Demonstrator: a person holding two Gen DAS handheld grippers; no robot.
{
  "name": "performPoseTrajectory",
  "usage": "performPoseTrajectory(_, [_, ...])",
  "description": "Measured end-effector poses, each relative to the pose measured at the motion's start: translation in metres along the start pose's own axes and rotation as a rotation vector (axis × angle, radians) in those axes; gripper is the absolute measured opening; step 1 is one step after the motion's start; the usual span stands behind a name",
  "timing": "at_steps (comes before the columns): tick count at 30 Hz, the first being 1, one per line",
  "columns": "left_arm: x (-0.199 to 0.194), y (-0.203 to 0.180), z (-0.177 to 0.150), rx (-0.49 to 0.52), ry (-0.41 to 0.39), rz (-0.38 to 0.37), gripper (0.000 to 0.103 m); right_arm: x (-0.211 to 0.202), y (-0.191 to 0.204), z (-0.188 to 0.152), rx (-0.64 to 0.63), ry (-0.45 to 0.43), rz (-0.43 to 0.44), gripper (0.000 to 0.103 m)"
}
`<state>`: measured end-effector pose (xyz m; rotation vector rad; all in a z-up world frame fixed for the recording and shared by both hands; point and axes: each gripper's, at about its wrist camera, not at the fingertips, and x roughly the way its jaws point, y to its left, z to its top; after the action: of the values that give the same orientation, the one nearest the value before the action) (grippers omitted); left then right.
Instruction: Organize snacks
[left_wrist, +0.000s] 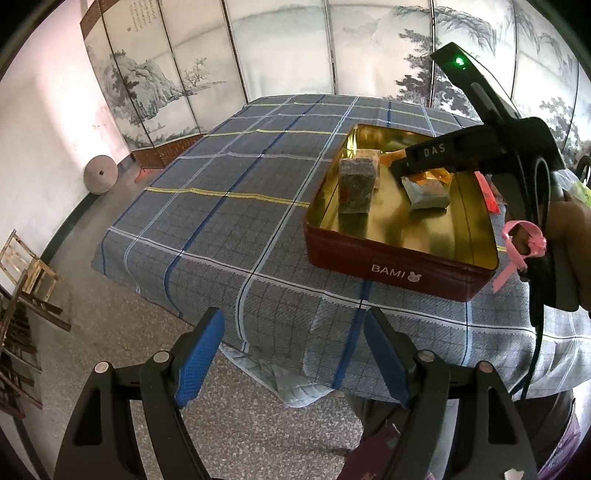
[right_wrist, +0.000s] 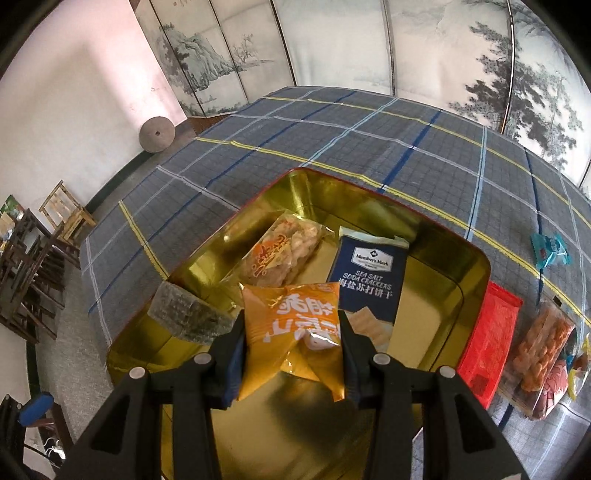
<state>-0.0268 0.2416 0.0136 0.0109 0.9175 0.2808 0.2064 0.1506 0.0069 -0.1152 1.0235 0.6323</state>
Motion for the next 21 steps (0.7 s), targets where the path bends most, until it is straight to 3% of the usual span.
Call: performPoseTrajectory(21, [0.012,0.000,-0.005,0.006,0.044,-0.004,0.075,0.011,-0.002,0.000,0.025,0.011,0.011,0.048])
